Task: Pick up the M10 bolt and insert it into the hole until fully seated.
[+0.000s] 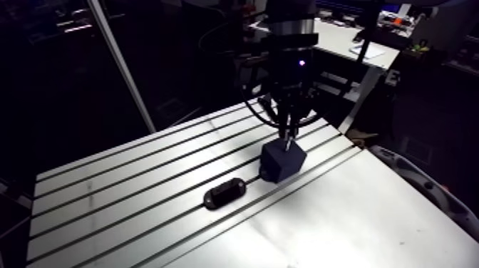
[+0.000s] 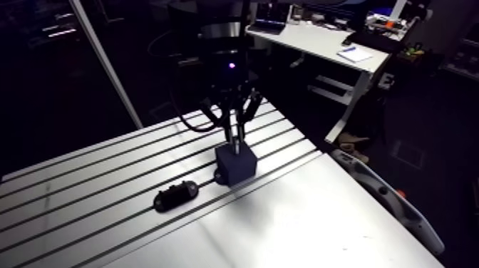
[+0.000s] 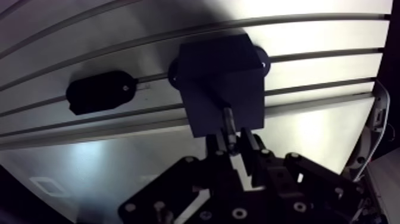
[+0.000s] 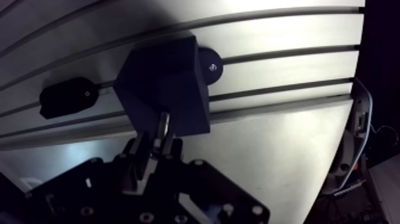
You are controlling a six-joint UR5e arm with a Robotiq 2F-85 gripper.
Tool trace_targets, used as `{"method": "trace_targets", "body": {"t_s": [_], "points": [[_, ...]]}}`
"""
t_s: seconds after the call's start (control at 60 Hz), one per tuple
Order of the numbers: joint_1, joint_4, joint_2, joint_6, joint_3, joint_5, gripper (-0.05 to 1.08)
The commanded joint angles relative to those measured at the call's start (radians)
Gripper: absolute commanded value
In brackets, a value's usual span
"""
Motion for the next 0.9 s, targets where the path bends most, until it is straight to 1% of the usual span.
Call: {"method": "trace_targets", "body": {"t_s": [0.017,0.567,0.9], "points": [[0.000,-0.002,0.000,0.001,0.002,0.000,1.08],[0.002,-0.002,0.002,0.003,0.002,0.002,1.08],[0.000,-0.023,0.002,-0.002,0.003,0.003,1.08]]}}
